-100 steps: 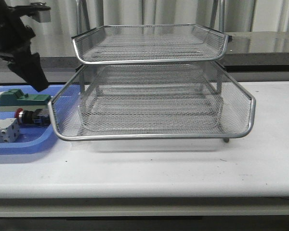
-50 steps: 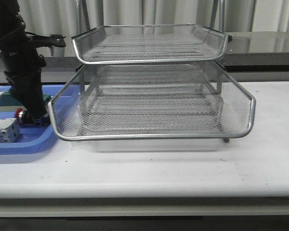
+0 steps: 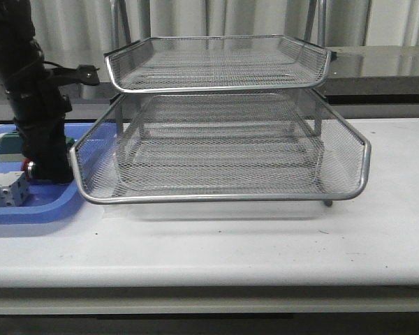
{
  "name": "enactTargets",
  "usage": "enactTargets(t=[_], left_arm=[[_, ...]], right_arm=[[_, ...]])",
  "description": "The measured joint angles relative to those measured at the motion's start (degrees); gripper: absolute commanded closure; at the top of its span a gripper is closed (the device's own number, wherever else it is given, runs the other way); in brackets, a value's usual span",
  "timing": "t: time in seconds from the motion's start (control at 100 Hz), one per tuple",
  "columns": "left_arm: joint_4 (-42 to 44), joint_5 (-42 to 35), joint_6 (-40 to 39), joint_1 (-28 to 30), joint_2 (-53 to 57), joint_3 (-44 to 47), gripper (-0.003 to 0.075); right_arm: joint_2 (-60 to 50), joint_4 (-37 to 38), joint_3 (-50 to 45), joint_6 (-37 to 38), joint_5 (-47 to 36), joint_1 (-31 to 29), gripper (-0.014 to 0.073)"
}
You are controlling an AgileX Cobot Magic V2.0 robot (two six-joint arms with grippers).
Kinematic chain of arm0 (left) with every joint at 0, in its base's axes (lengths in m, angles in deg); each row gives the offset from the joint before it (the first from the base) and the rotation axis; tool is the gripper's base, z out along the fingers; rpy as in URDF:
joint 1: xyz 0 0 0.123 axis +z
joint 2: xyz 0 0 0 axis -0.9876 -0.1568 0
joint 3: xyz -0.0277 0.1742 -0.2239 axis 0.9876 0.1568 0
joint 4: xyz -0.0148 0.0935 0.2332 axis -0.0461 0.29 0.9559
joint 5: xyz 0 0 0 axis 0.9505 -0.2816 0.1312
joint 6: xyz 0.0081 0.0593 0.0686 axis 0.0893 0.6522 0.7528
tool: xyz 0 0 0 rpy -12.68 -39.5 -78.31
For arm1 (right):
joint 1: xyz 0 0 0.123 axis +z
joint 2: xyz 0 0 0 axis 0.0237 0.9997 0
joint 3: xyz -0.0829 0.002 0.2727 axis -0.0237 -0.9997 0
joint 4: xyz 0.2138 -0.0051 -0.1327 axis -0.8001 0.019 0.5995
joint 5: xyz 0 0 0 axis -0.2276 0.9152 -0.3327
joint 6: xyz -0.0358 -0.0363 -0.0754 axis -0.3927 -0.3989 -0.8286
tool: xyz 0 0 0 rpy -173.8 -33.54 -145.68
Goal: Place button on rack with both arms
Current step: 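Lower the left gripper and grasp the red-capped push button, then lift the button and carry it over the pulled-out middle tier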
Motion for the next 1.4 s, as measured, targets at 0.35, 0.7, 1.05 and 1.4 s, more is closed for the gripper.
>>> enactTargets(t=[0.35, 0.7, 1.05, 1.4], left_arm=[[0.1, -0.8, 0.0, 0.0, -1.4, 0.0, 0.0184], [0.6, 1.3, 0.1, 0.0, -1.8, -2.4, 0.0623], [0.6, 10.2, -1.6, -0.1, -1.6, -13.7, 0.0740], [1.6, 11.3, -8.2, -0.1, 6.6, -13.8, 0.0740]], right_arm=[[0.0, 0.0, 0.0, 0.0, 0.0, 0.0, 0.0663], [0.0, 0.0, 0.0, 0.0, 0.0, 0.0, 0.0663], [0.0, 0.0, 0.0, 0.0, 0.0, 0.0, 0.0663], [0.0, 0.0, 0.0, 0.0, 0.0, 0.0, 0.0663]])
